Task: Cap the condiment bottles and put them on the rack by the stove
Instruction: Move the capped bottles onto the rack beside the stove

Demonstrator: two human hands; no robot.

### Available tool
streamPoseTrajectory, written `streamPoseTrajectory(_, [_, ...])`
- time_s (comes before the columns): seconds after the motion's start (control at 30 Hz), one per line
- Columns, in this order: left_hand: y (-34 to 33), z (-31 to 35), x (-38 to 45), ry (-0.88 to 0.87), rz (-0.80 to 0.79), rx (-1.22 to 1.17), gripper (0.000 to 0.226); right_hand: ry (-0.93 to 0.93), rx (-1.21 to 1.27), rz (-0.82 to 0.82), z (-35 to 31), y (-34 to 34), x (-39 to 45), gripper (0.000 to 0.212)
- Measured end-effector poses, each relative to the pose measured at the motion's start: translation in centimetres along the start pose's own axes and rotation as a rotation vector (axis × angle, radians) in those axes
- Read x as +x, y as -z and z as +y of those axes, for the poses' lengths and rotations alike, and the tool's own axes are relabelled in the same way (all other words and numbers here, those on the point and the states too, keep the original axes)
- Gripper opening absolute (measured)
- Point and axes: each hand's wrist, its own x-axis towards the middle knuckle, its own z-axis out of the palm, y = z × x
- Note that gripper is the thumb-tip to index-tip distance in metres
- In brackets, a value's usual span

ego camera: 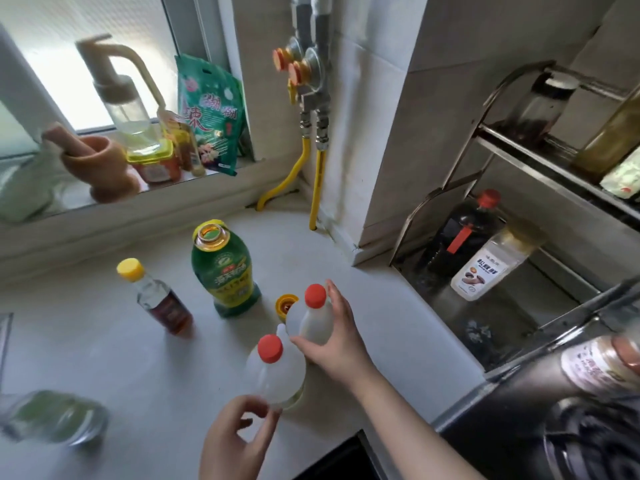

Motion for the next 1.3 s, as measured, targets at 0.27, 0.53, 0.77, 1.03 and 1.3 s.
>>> streamPoseTrajectory(0.27, [0.9, 0.3, 4.2, 0.054, -0.326, -0.008, 0.107, -0.151, -0.048, 0.029, -1.3, -1.0, 1.1, 0.099])
streamPoseTrajectory(0.53, [-0.4, 0.6, 5.7, -0.163, -0.392, -0.016, 0.094, -0.191, -0.02, 0.227, -0.2, 1.8, -0.7, 0.097])
streamPoseTrajectory(0.77, [-5.1, 4.4, 6.1, -0.254, -0.494, 0.016, 0.095, -0.267, 0.022, 0.6, 2.4, 8.3, -2.3, 0.095])
streamPoseTrajectory(1.03, [-13.5, 11.2, 8.8, -0.323, -0.553, -0.033, 0.093, -0.381, 0.01, 1.055, 6.2, 17.3, 0.2, 0.073])
streamPoseTrajectory(1.3, [-19.8, 15.3, 10.4, -0.356, -0.631, -0.048, 0.091, -0.522, 0.002, 1.242, 10.9, 21.9, 3.5, 0.073])
